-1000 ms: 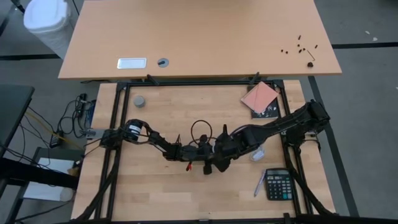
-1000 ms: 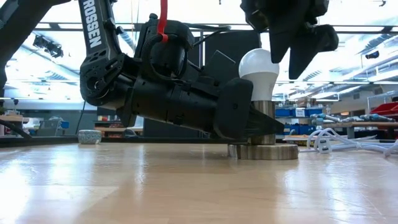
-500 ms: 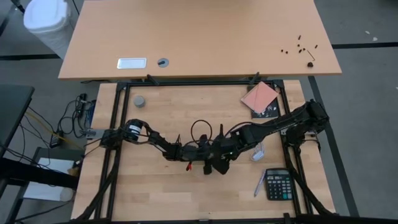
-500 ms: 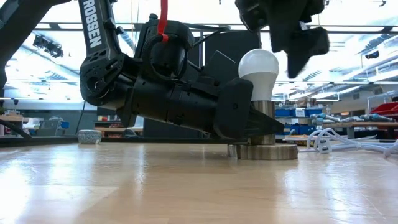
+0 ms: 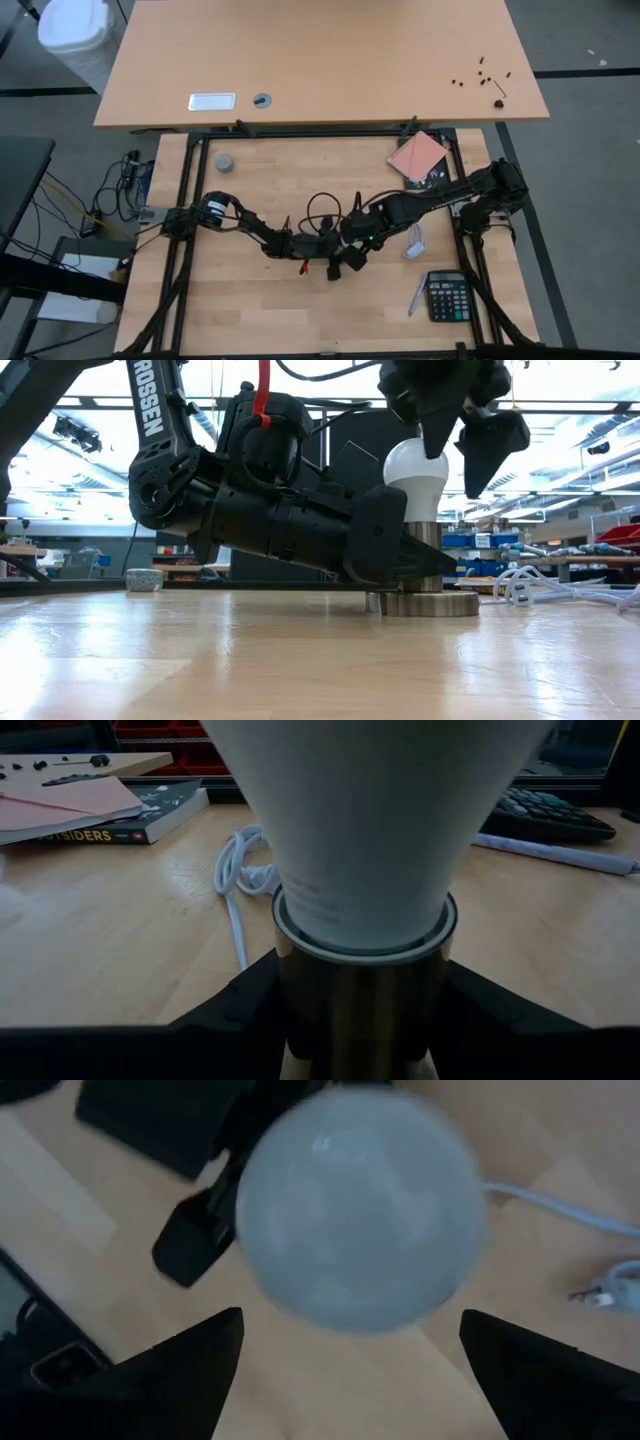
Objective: Screw lightbulb
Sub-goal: Remove the white lightbulb from the golden lamp
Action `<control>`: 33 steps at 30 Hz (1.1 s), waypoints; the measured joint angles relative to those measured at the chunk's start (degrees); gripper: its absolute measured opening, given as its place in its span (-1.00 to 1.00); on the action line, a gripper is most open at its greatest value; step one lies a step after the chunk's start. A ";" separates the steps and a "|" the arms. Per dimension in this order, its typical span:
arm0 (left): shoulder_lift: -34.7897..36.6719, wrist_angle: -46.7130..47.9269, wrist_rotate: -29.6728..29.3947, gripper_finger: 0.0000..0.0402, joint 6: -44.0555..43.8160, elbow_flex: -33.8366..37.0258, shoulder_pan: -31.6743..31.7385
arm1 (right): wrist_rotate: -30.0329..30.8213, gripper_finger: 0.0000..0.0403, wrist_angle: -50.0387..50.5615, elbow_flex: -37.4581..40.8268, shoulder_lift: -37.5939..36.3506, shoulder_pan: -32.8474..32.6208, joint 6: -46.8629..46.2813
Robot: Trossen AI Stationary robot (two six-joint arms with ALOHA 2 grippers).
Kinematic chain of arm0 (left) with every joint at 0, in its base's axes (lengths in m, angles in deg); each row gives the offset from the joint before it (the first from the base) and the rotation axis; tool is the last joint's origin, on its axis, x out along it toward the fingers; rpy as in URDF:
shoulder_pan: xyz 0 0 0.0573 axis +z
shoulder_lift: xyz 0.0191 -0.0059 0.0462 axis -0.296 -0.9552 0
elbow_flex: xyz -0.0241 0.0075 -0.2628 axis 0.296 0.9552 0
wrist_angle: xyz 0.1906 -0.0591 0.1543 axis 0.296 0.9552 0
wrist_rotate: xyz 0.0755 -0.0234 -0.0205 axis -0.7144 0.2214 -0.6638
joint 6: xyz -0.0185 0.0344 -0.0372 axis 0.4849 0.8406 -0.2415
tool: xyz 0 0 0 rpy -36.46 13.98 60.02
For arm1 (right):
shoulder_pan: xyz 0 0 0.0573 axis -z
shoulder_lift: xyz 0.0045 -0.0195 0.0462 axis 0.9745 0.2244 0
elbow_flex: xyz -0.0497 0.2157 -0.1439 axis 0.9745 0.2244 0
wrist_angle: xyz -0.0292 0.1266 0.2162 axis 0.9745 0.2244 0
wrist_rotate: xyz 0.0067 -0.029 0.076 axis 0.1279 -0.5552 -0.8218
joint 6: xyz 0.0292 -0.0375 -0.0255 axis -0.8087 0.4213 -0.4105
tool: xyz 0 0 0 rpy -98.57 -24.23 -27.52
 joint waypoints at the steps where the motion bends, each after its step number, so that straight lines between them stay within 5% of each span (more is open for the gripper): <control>1: 0.00 0.00 0.02 -0.06 -0.01 0.00 0.00 | 0.38 0.90 -0.09 0.00 0.00 0.32 0.06; 17: 0.00 0.04 -0.38 -0.06 -0.01 -0.02 0.00 | 4.10 0.90 -0.74 -0.99 1.27 2.69 3.11; 27: 0.00 -0.09 -1.85 -0.06 -0.30 -0.02 0.00 | 11.95 0.87 18.80 -21.03 12.92 1.33 8.07; 33: 0.00 -0.16 -5.38 -0.06 -1.54 0.00 -0.06 | 15.40 0.86 21.25 -23.98 17.04 0.74 8.12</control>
